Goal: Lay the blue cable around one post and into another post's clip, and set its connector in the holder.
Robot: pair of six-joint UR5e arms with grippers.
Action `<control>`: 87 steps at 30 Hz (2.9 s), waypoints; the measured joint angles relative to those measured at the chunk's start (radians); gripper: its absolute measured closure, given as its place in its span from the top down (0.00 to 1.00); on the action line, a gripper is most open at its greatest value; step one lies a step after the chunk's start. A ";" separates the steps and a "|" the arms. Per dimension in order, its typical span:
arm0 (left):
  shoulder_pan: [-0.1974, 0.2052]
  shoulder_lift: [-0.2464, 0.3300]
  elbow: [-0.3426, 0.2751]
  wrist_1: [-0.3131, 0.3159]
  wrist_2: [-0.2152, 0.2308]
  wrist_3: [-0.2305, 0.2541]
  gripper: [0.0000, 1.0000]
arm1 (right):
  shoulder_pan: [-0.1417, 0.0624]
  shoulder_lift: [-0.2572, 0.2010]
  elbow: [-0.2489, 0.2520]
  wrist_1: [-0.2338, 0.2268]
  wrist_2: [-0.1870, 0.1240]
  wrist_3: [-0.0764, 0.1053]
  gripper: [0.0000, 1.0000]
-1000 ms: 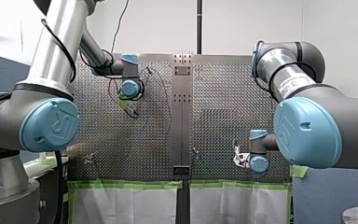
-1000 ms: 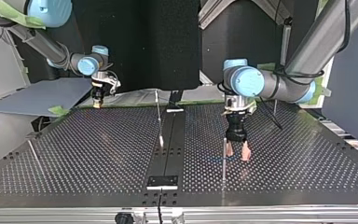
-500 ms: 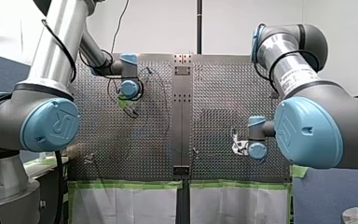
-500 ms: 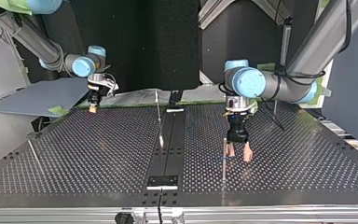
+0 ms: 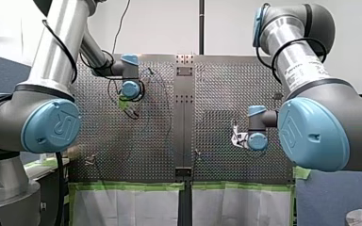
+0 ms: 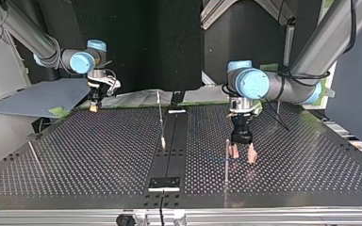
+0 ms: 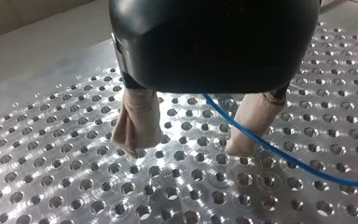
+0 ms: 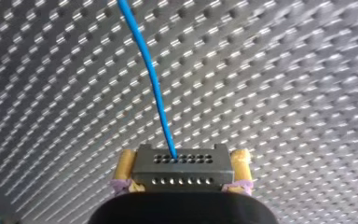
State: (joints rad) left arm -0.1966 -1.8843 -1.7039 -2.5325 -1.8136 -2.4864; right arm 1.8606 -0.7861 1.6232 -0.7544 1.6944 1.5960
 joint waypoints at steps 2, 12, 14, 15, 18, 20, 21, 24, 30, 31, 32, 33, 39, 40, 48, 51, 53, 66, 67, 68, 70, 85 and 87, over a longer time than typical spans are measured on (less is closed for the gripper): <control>0.001 0.000 0.000 0.000 0.000 0.001 1.00 | -0.001 -0.015 -0.009 0.011 -0.012 0.011 0.03; 0.004 0.000 0.000 -0.002 0.000 0.001 1.00 | 0.000 -0.112 -0.101 0.105 -0.033 0.028 0.03; 0.004 0.000 0.000 -0.003 0.001 0.001 1.00 | 0.001 -0.129 -0.118 0.121 -0.033 0.026 0.03; 0.004 0.000 0.000 -0.003 0.001 0.001 1.00 | 0.001 -0.140 -0.129 0.132 -0.032 0.024 0.03; 0.004 0.000 0.000 -0.004 0.001 0.001 1.00 | 0.002 -0.167 -0.153 0.159 -0.023 0.010 0.03; 0.004 0.000 0.000 -0.005 0.000 0.001 1.00 | 0.002 -0.183 -0.161 0.175 -0.013 0.003 0.03; 0.004 0.000 0.000 -0.005 0.001 0.001 1.00 | 0.002 -0.194 -0.161 0.186 -0.004 -0.002 0.03; 0.004 0.000 0.000 -0.005 0.001 0.001 1.00 | 0.003 -0.221 -0.152 0.214 0.020 -0.018 0.03; 0.004 0.000 0.000 -0.006 0.002 0.001 1.00 | -0.006 -0.271 -0.110 0.264 0.046 -0.032 0.03; 0.004 0.000 0.000 -0.006 0.002 0.001 1.00 | -0.008 -0.279 -0.103 0.271 0.049 -0.033 0.00; 0.004 0.000 0.000 -0.006 0.003 0.001 1.00 | -0.010 -0.286 -0.095 0.279 0.052 -0.033 0.00; 0.004 0.000 0.000 -0.006 0.003 0.002 1.00 | -0.013 -0.296 -0.086 0.288 0.054 -0.035 0.00; 0.004 0.000 0.000 -0.006 0.004 0.004 1.00 | -0.032 -0.344 -0.080 0.336 0.039 -0.048 0.00; 0.004 0.000 0.000 -0.007 0.004 0.004 1.00 | -0.036 -0.352 -0.086 0.344 0.036 -0.053 0.00; 0.001 0.000 0.000 -0.012 0.005 0.008 1.00 | -0.078 -0.428 -0.146 0.421 -0.010 -0.064 0.00; 0.000 0.000 0.000 -0.016 0.004 0.010 1.00 | -0.104 -0.457 -0.151 0.449 -0.036 -0.047 0.00; -0.001 0.000 0.000 -0.017 0.004 0.011 1.00 | -0.122 -0.475 -0.150 0.468 -0.045 -0.035 0.00; 0.001 0.000 0.000 -0.036 0.006 0.010 1.00 | -0.168 -0.593 -0.098 0.597 -0.126 -0.061 0.00; 0.001 0.000 0.000 -0.036 0.006 0.010 1.00 | -0.171 -0.593 -0.095 0.605 -0.127 -0.058 0.00; 0.001 0.000 0.000 -0.037 0.007 0.010 1.00 | -0.174 -0.591 -0.091 0.613 -0.128 -0.054 0.00; 0.002 0.000 0.000 -0.037 0.007 0.010 1.00 | -0.182 -0.581 -0.086 0.629 -0.130 -0.047 0.00; 0.002 0.000 0.000 -0.037 0.007 0.012 1.00 | -0.231 -0.453 -0.064 0.557 -0.171 0.027 0.00; 0.002 0.000 0.000 -0.037 0.007 0.012 1.00 | -0.238 -0.435 -0.064 0.540 -0.188 0.028 0.00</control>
State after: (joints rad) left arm -0.1941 -1.8844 -1.7041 -2.5696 -1.8061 -2.4743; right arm 1.6221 -1.2209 1.5592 -0.2146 1.5068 1.6244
